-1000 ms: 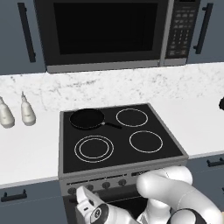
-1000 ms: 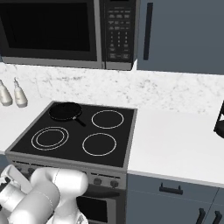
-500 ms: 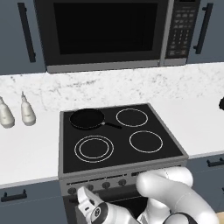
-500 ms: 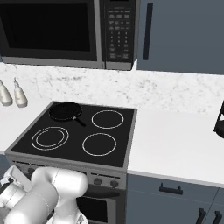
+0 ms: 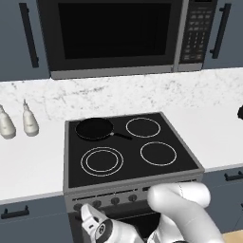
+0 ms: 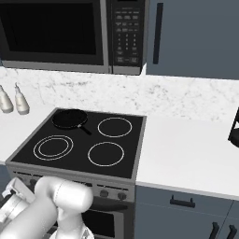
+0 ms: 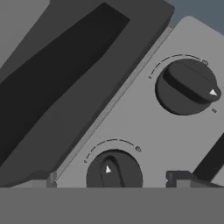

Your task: Turn off the rear left burner of the stove.

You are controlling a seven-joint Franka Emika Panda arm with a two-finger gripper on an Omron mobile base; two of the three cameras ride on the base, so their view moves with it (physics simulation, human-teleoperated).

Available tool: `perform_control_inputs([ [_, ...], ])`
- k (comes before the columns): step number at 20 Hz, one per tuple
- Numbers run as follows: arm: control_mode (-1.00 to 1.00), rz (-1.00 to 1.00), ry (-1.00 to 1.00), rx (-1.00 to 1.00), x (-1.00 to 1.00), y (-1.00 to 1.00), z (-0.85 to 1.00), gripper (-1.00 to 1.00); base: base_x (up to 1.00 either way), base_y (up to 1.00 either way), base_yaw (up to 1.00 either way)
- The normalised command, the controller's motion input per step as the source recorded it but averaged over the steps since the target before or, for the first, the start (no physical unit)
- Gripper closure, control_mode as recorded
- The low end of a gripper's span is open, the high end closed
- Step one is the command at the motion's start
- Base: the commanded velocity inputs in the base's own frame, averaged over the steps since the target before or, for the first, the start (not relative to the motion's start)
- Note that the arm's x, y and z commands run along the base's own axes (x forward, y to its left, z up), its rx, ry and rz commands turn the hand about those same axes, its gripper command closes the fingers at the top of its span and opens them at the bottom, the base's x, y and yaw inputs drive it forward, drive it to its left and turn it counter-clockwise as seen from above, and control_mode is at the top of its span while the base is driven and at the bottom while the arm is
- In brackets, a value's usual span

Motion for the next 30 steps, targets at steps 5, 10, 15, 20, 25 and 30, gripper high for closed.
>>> perform_control_inputs([
  [5, -1.0, 0.0, 0.0, -0.02, 0.25, 0.18, -0.06, -1.0, 0.0, 0.0, 0.0],
  [10, -1.0, 0.0, 0.0, 0.0, 0.02, 0.02, 0.0, -1.0, 0.0, 0.0, 0.0],
  [15, -1.0, 0.0, -0.03, 0.0, -0.06, -0.18, 0.0, -1.0, 0.0, 0.0, 0.0],
  [20, -1.0, 0.0, 0.0, 0.0, 0.0, -0.02, 0.0, -1.0, 0.0, 0.0, 0.0],
  [25, -1.0, 0.0, 0.0, 0.0, 0.0, 0.0, 0.0, -1.0, 0.0, 0.0, 0.0],
  [30, -1.0, 0.0, 0.0, 0.0, 0.0, 0.0, 0.0, 1.0, 0.0, 0.0, 0.0],
])
